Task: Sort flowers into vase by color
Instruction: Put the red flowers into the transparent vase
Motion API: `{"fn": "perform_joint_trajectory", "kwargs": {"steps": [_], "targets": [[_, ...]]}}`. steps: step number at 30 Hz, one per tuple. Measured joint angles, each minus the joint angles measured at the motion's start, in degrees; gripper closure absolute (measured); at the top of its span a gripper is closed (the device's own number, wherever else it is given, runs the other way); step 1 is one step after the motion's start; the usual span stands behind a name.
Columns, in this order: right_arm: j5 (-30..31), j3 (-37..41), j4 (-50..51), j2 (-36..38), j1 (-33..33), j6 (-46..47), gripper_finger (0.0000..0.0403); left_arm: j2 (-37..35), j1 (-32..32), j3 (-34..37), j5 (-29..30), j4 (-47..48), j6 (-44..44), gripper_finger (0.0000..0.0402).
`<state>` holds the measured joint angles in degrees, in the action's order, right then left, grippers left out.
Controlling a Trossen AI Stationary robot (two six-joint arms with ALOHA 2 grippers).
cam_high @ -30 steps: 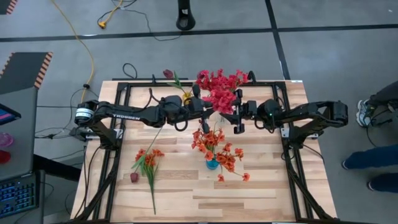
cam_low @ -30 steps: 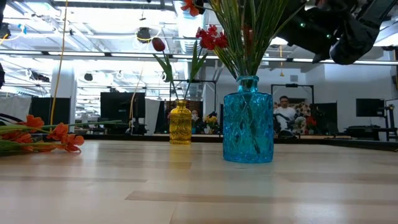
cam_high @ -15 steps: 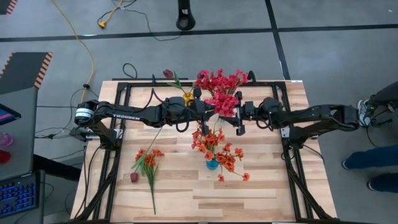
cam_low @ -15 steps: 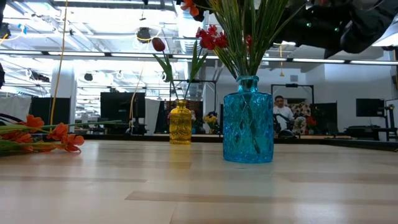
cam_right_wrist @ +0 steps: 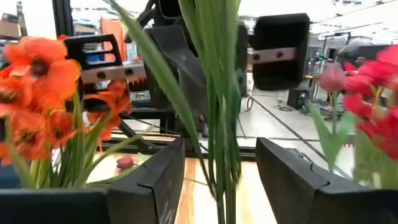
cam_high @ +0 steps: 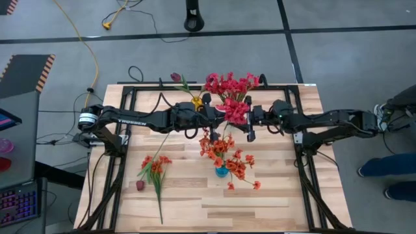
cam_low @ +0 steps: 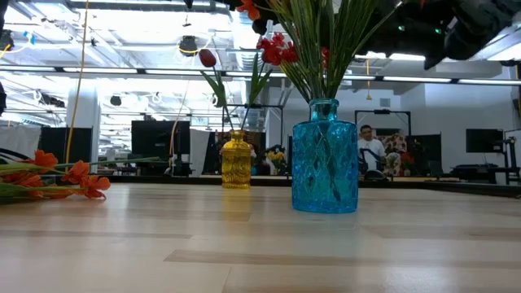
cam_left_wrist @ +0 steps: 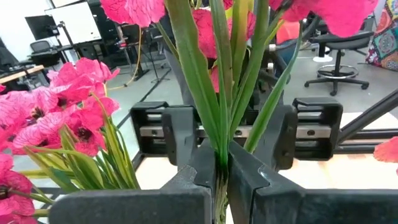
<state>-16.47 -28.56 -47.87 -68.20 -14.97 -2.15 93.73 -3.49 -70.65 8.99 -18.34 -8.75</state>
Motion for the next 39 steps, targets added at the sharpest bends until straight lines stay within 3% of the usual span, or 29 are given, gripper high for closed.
{"fn": "perform_joint_trajectory", "kwargs": {"steps": [10,24,28,39], "targets": [[0.13,-5.39,8.66,-1.2,1.82,-2.85,0.0201,0.0,0.0,0.0,-0.26,0.9,0.52,0.0397],[0.54,-5.51,8.87,-1.18,0.39,-2.85,0.0367,0.0,0.02,0.0,0.92,1.36,1.11,0.0392],[0.55,-5.51,8.84,-1.18,0.16,-2.82,0.0367,0.0,0.04,0.0,1.39,1.08,1.26,0.0364],[1.66,-5.51,9.35,0.13,-1.66,-2.45,0.0367,-0.79,0.55,0.04,2.87,1.5,-0.8,0.0235]]}}
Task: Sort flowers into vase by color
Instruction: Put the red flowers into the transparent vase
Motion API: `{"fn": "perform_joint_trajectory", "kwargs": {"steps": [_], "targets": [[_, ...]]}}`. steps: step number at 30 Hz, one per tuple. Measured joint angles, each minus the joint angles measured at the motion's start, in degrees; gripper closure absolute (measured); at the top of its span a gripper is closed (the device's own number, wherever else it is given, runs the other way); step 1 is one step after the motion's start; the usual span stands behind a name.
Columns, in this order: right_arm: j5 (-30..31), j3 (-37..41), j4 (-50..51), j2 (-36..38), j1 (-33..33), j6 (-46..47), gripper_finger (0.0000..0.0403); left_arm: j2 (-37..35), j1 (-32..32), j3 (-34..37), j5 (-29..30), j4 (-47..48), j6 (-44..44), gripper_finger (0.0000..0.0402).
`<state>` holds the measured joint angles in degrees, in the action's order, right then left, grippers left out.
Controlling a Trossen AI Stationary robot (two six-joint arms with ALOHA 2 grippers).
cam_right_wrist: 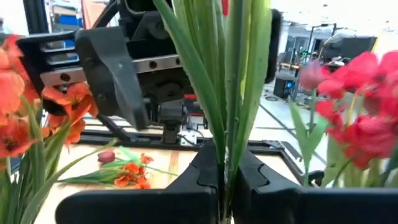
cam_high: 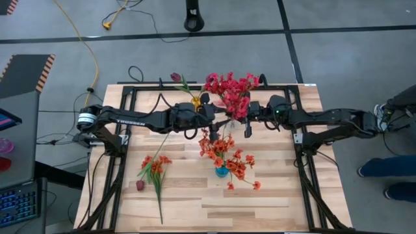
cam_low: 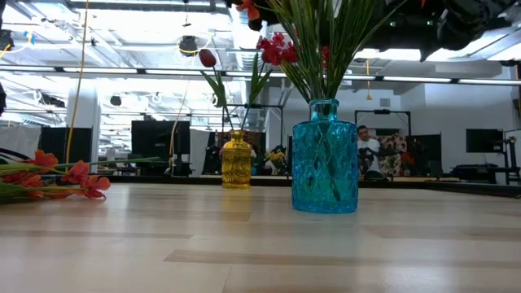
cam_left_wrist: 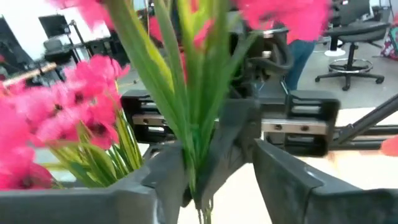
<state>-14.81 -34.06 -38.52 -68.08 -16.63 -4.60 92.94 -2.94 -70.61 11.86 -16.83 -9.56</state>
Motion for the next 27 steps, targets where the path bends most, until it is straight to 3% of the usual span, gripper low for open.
{"fn": "perform_joint_trajectory", "kwargs": {"steps": [6,17,27], "targets": [[0.0,0.0,5.2,4.81,-1.61,0.06,0.0367,-4.51,0.01,0.0,0.51,5.59,0.01,0.0208],[0.02,0.0,18.06,15.92,-3.29,-2.01,0.0367,-8.72,0.7,0.0,0.57,16.44,3.46,0.0223],[-0.02,0.72,13.8,16.25,-5.28,-2.95,0.0367,-8.69,1.05,0.0,0.54,16.3,3.32,0.0225]]}}
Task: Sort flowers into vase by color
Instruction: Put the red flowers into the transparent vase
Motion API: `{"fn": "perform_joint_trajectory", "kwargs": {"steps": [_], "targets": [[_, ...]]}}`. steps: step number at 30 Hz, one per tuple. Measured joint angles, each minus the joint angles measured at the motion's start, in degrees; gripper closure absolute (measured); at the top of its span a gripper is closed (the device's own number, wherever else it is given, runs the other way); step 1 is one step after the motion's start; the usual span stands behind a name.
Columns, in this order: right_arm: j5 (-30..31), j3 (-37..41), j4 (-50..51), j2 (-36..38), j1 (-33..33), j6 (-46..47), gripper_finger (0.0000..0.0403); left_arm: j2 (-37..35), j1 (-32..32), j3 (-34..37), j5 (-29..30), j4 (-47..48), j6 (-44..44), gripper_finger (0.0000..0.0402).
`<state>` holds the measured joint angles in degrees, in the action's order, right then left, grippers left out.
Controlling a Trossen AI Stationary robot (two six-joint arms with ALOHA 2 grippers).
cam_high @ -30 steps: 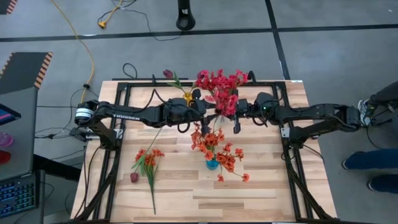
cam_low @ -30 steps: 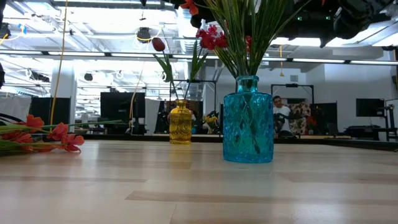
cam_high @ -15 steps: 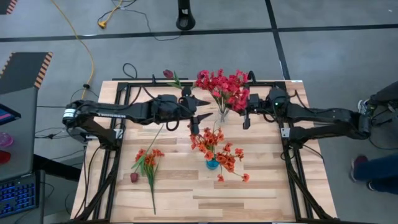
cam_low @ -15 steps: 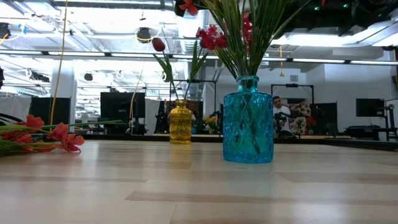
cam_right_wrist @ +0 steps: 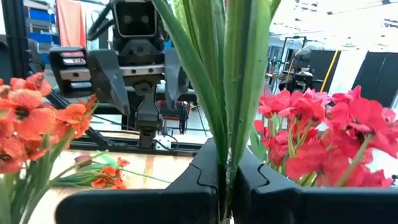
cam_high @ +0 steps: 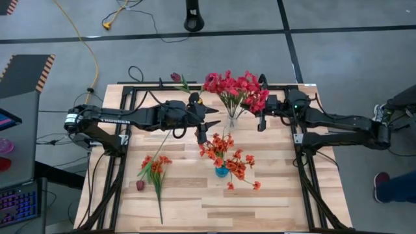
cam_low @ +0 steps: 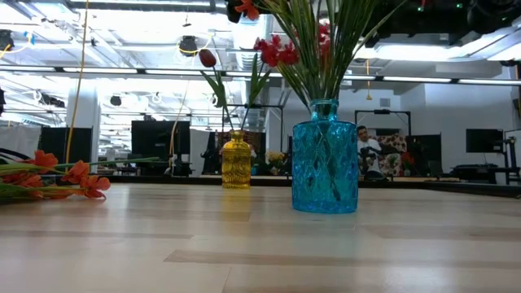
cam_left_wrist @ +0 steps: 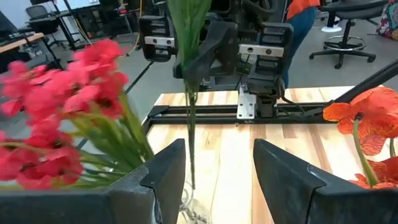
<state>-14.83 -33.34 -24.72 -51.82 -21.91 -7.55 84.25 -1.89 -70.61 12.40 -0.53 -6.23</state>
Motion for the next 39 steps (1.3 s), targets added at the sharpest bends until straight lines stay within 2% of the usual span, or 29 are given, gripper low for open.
{"fn": "perform_joint_trajectory", "kwargs": {"steps": [7,30,39], "targets": [[-0.01,0.0,-2.42,-1.8,0.02,0.32,0.0367,0.0,0.0,0.0,-0.02,0.17,0.06,0.0225],[0.0,0.0,-4.93,-1.35,-0.29,1.53,0.0365,0.07,0.0,0.0,-0.02,0.21,1.14,0.0225],[0.04,-0.02,-4.65,-3.45,-1.51,-0.73,0.0366,0.09,0.0,0.0,-0.02,0.21,1.13,0.0225]]}}
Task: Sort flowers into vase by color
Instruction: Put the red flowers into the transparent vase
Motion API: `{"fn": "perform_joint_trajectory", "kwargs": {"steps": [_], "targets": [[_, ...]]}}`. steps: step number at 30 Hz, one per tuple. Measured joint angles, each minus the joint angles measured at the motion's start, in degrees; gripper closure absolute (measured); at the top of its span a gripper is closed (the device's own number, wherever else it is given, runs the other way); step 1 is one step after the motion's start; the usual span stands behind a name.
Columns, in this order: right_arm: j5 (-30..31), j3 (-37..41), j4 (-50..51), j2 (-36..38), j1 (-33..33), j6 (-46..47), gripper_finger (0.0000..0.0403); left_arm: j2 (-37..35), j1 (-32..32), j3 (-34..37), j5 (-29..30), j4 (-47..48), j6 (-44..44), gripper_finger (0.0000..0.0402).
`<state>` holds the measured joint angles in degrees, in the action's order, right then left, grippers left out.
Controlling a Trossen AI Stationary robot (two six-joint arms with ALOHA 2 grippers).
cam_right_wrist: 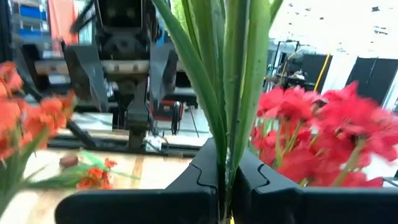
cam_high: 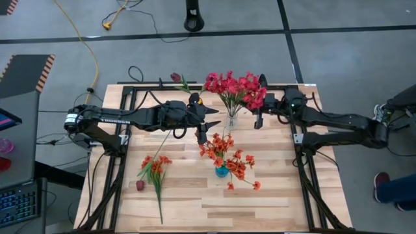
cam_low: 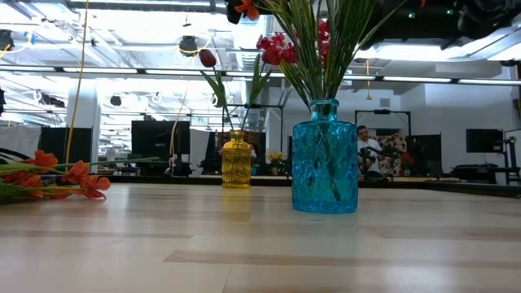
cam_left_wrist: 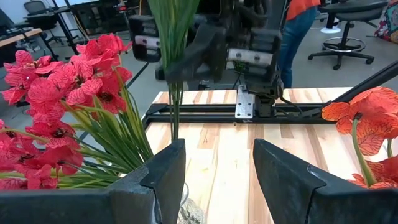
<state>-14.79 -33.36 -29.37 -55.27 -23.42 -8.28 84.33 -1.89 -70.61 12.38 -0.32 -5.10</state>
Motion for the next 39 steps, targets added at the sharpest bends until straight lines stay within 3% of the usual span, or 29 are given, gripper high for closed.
{"fn": "perform_joint_trajectory", "kwargs": {"steps": [13,27,39], "targets": [[0.04,0.0,-2.12,-8.84,0.14,-0.76,0.0366,0.0,0.0,-0.02,-0.72,0.04,0.44,0.0225],[0.11,0.0,7.02,-9.59,0.13,0.77,0.0355,0.0,0.0,-0.04,-1.42,0.07,1.4,0.0225],[0.11,0.0,8.23,-9.57,0.13,0.86,0.0348,0.0,0.0,-0.07,-1.25,2.48,2.96,0.0225]]}}
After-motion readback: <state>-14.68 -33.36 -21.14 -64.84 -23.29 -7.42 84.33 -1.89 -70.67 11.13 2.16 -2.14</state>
